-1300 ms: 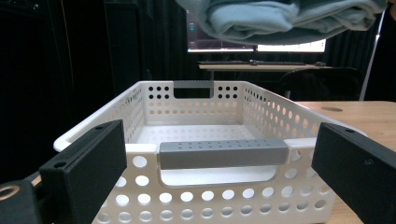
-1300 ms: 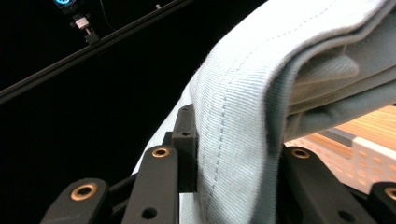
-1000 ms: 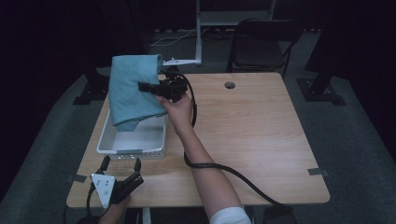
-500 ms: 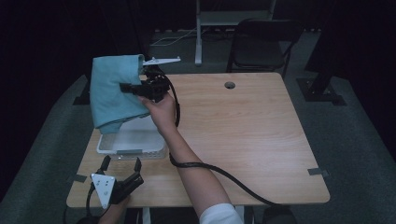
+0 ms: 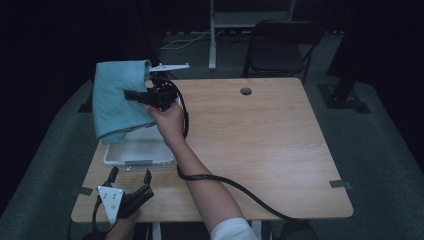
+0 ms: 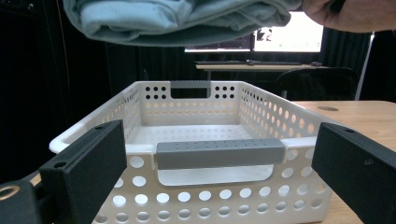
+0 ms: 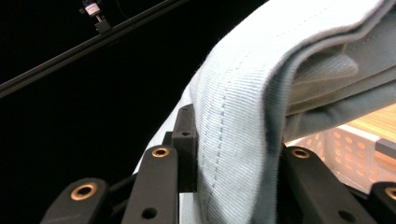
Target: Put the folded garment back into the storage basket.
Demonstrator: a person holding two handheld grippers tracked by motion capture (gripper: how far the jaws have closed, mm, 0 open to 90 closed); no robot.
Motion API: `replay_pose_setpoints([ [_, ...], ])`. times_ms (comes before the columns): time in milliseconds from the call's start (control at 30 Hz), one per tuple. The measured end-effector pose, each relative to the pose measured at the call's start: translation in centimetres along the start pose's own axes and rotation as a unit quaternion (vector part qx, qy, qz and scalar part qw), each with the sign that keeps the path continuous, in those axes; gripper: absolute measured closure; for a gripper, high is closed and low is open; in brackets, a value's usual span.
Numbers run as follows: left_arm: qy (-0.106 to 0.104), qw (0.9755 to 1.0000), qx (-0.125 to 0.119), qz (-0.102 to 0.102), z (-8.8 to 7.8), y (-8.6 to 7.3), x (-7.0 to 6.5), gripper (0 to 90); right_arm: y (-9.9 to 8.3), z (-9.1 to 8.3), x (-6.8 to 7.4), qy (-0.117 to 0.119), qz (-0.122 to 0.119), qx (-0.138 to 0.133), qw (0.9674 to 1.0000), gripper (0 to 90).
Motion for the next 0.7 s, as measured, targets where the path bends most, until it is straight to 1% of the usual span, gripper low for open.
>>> replay_pose_setpoints([
  [167, -0.001, 1.0, 0.001, 0.0, 0.0, 0.0, 0.0, 4.5, -0.8, 0.3, -0.4, -0.01, 0.001, 0.011, 0.9999, 70.3],
  [333, -0.001, 1.0, 0.0, 0.001, 0.0, 0.0, 0.0, 4.5, -1.6, 0.6, -1.0, -0.011, 0.016, 0.011, 0.9998, 70.3],
  [433, -0.001, 1.0, 0.001, 0.001, 0.0, 0.0, 0.0, 4.5, -2.1, 0.8, -1.4, -0.019, 0.014, 0.02, 0.9995, 70.3],
  [500, -0.001, 1.0, 0.001, 0.001, 0.0, 0.0, 0.0, 4.5, -2.3, 0.9, -1.6, -0.021, 0.016, 0.021, 0.9994, 70.3],
  [533, -0.002, 1.0, 0.001, 0.001, 0.0, 0.0, 0.0, 4.5, -2.6, 0.9, -1.9, -0.025, 0.017, 0.026, 0.9992, 70.3],
  [700, -0.002, 1.0, 0.0, 0.0, 0.0, 0.0, 0.0, 4.5, -3.2, 0.9, -2.5, -0.031, 0.021, 0.029, 0.9989, 70.2],
])
Point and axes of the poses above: each handheld gripper's, and its own axes: z roughly forward along the jaws, y roughly out of its top, x roughly to its left, the point moved 10 cm from there along z, roughly forward along the jaws, and after that the axes turned 5 degrees about -z, right-handed, at the moved point
